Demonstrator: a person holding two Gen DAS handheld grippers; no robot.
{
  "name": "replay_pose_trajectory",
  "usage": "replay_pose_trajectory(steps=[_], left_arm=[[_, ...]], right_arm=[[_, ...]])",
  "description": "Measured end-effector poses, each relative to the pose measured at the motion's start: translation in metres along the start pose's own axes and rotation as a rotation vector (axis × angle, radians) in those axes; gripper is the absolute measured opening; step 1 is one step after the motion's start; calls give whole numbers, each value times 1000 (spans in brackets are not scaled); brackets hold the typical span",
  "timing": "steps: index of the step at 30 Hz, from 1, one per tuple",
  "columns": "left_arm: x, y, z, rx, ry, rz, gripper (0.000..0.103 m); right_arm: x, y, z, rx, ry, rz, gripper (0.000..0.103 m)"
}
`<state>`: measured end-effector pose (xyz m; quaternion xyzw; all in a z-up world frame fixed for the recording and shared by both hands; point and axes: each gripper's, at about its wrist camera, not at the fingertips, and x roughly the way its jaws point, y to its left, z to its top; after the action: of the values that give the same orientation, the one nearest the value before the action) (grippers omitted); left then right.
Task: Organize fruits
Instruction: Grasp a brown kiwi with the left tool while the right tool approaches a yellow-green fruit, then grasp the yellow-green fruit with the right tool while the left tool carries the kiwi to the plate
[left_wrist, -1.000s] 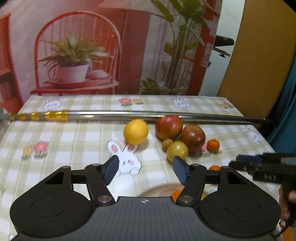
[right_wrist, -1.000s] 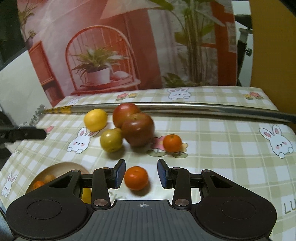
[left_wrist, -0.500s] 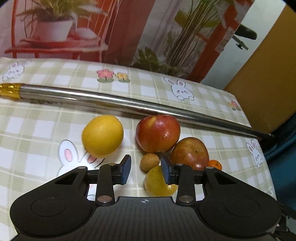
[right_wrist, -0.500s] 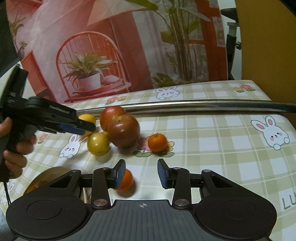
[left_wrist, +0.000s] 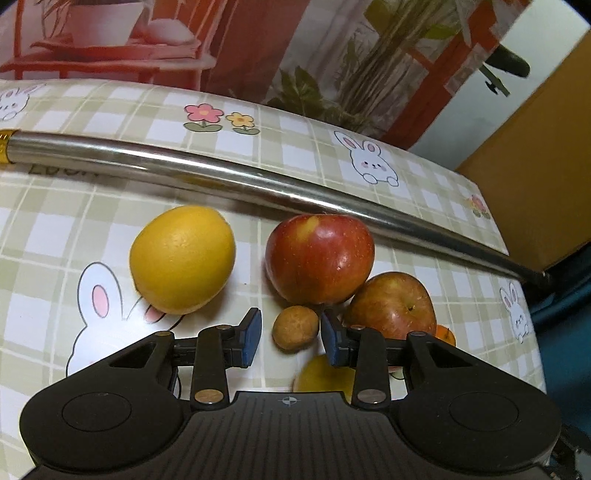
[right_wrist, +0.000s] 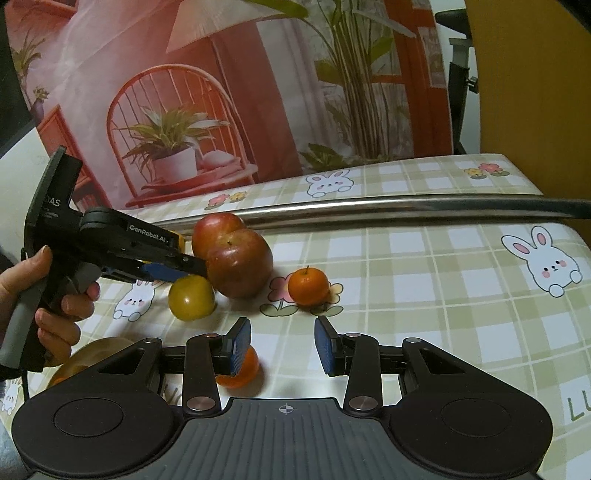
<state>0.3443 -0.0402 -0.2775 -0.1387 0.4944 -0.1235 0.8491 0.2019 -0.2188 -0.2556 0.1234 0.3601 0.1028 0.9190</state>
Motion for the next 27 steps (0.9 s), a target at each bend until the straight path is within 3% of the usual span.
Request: replay_pose_trajectory(steps=[2, 14, 27], left_arm=[[1, -2, -1, 18, 7, -4, 29], [-31, 3, -18, 115, -34, 37, 29], [-107, 36, -55, 132, -110, 0, 29]], right_arm=[[1, 1, 0, -2, 2, -1, 35], [10, 12, 2, -33, 31, 25, 36], [57, 75, 18, -226, 91, 98, 36]])
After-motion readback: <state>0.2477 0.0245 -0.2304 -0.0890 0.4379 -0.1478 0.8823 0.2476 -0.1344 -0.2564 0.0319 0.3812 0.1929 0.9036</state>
